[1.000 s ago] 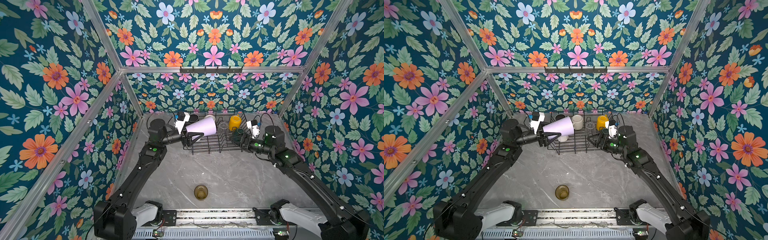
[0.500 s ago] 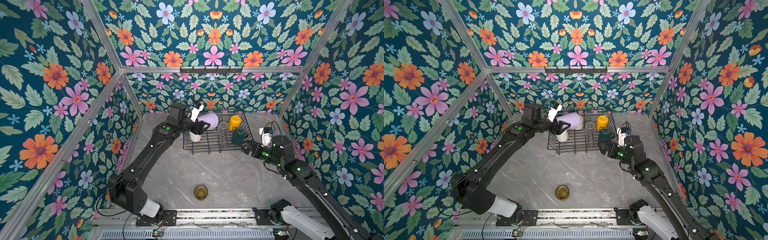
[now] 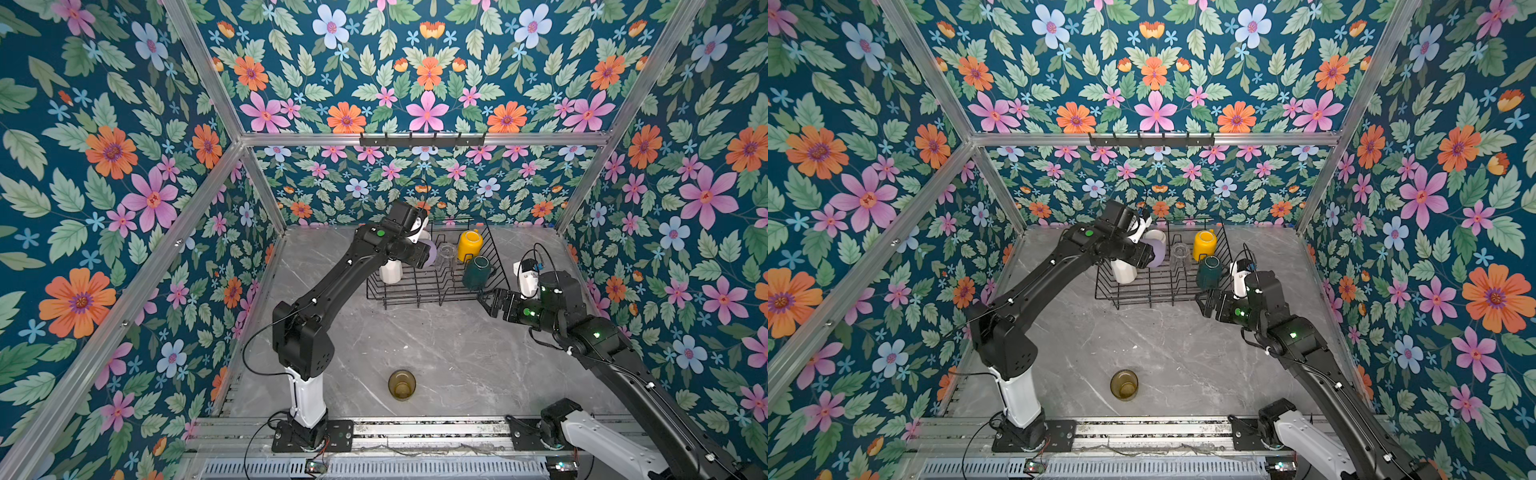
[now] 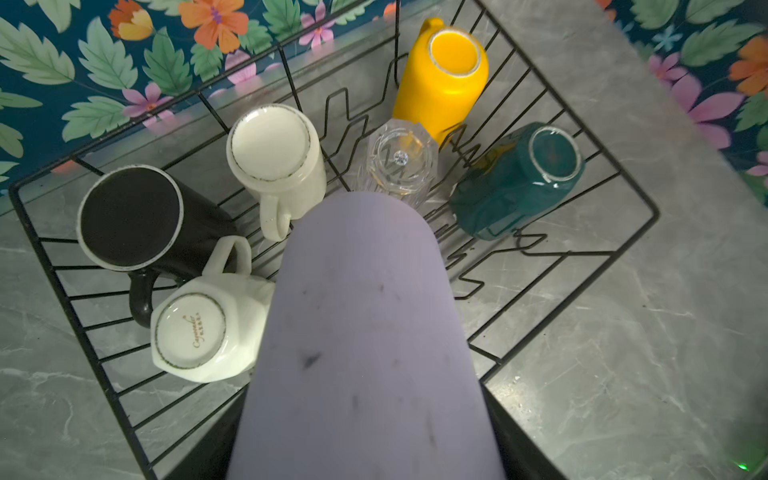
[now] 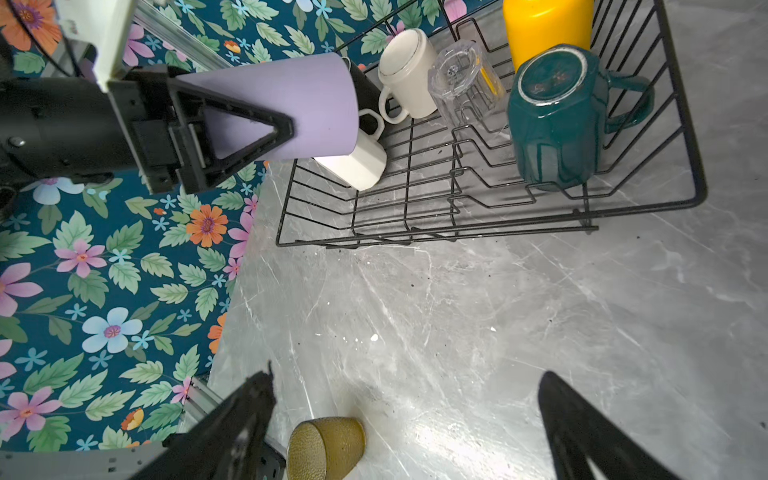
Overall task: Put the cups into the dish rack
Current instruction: 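Move the lilac cup over the rack with the left gripper while the right gripper withdraws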
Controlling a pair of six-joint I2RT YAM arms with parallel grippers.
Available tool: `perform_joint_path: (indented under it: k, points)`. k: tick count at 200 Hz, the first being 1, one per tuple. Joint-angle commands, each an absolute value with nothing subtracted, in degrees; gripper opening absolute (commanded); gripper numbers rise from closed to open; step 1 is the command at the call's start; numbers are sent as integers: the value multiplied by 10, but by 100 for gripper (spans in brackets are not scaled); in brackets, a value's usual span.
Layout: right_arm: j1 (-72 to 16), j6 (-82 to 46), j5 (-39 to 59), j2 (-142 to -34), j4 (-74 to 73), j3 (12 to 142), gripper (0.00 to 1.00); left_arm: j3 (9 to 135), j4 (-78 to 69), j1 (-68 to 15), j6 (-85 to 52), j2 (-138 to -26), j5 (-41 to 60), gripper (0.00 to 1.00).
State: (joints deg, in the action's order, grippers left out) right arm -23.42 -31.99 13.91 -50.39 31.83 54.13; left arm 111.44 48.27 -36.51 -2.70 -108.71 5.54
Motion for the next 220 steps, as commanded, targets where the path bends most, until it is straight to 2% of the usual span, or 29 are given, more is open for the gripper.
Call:
perform_joint_path:
  k: [1,101,220]
  points:
    - [-234,-301,148,-495,329,537,99,1152,544,-376,-35,-1119,-19,0]
    - [-233,-280,158,-469,340,508,99,1267,592,-386,-34,-1251,-58,0]
    - [-231,-307,197,-454,310,474,99,1311,592,-383,-14,-1329,-108,0]
